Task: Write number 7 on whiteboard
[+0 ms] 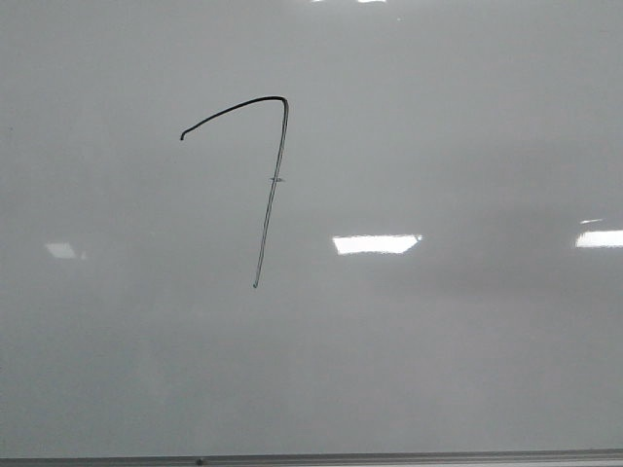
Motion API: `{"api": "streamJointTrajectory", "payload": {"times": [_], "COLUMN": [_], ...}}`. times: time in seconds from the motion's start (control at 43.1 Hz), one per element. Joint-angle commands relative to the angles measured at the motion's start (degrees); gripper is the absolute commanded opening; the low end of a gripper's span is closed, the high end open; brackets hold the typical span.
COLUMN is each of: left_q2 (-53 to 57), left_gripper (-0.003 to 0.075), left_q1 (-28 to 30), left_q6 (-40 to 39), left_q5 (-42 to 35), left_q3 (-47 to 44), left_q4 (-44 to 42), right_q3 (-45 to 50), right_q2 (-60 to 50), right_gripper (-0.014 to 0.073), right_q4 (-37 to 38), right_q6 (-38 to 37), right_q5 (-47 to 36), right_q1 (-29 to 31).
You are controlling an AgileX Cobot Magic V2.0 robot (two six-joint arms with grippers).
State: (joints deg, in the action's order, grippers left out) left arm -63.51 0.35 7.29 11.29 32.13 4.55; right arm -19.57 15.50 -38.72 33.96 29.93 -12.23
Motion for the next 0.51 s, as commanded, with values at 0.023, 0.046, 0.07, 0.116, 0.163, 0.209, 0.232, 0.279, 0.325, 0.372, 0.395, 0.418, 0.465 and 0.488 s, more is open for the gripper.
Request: {"api": "streamJointTrajectory", "payload": {"times": [0.023,0.046,0.07,0.116,0.163,0.209,0.232,0.279,0.325,0.372,0.395,0.418,0.465,0.488], "left_q2": [-4.72,-5.81,-6.89,-9.44,-11.87,-13.7,-14.87,-16.49,-18.24,-19.83,-20.39,-20.95,-21.89,-22.04], "left_gripper": [-0.002,-0.002,-0.002,-0.002,-0.002,-0.002,-0.002,-0.002,-0.002,-0.002,-0.002,-0.002,-0.0018,-0.0016], "left_q1": [0.17,0.17,0.17,0.17,0.17,0.17,0.17,0.17,0.17,0.17,0.17,0.17,0.17,0.17], "left_q6": [-0.55,-0.55,-0.55,-0.55,-0.55,-0.55,-0.55,-0.55,-0.55,-0.55,-0.55,-0.55,-0.55,-0.55], "left_q5": [-10.59,-11.29,-12.12,-13.52,-15.15,-16.61,-17.16,-18.15,-19.2,-19.77,-19.77,-19.77,-19.77,-19.77], "left_q3": [1.64,1.74,1.85,1.85,1.85,1.85,1.85,1.85,1.85,1.97,2.1,2.2,2.53,2.67], "left_q4": [0.26,0.26,0.26,0.26,0.89,2.45,3.27,4.61,5.86,6.27,6.27,6.27,6.27,6.27], "right_q3": [-0.56,-0.56,-0.56,-0.56,-0.56,-0.56,-0.56,-0.56,-0.56,-0.56,-0.56,-0.56,-0.56,-0.56], "right_q2": [-0.12,-0.12,-0.12,-0.12,-0.12,-0.12,-0.12,-0.12,-0.12,-0.12,-0.12,-0.12,-0.12,-0.12], "right_gripper": [-0.007,-0.0069,-0.0069,-0.0069,-0.0069,-0.0069,-0.0069,-0.0069,-0.0069,-0.0069,-0.0069,-0.0069,-0.0069,-0.0069], "right_q4": [-1.5,-1.5,-1.5,-1.5,-1.5,-1.5,-1.5,-1.5,-1.5,-1.5,-1.5,-1.5,-1.5,-1.5], "right_q6": [-0.49,-0.43,-0.43,-0.43,-0.43,-0.43,-0.43,-0.43,-0.43,-0.43,-0.43,-0.43,-0.43,-0.43], "right_q5": [-5.44,-5.74,-6.16,-6.51,-6.75,-6.8,-6.81,-6.75,-6.75,-6.75,-6.75,-6.75,-6.75,-6.69], "right_q1": [0.43,0.43,0.43,0.43,0.43,0.43,0.43,0.43,0.43,0.43,0.43,0.43,0.43,0.43]}}
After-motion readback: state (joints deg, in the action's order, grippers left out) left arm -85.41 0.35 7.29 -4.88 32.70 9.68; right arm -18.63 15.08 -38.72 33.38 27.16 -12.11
